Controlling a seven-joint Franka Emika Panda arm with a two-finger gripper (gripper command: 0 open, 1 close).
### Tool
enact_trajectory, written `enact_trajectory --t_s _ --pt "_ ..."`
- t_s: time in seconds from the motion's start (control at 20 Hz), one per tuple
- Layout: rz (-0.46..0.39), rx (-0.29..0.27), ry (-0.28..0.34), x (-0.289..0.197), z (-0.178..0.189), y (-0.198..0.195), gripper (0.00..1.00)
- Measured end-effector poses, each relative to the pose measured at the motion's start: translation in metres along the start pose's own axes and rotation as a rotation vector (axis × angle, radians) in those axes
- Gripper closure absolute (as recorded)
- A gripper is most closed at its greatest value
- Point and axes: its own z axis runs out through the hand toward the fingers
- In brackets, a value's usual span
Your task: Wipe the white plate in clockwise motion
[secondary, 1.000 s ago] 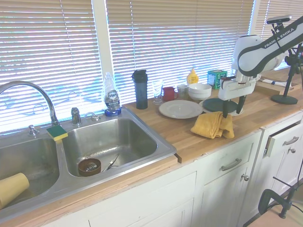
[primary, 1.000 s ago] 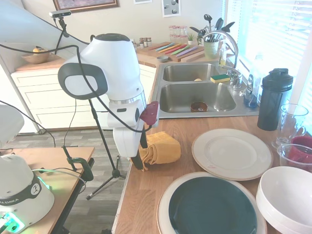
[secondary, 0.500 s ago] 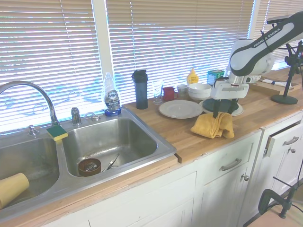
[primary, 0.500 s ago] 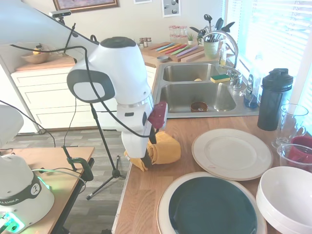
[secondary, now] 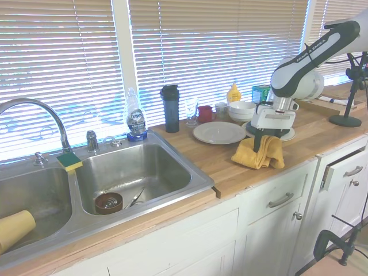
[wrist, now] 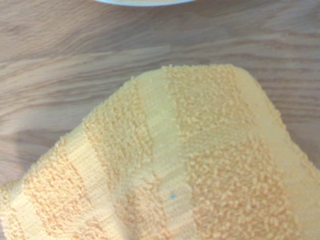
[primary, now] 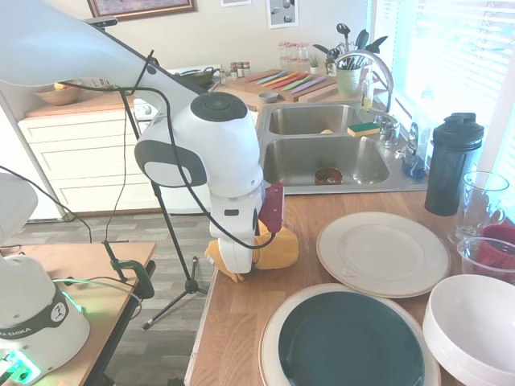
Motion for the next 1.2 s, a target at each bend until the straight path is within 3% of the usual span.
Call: enact_trajectory --t_s 1.2 --pt "-0.038 0.013 0.044 -0.0085 -0.0018 -0.0067 1.00"
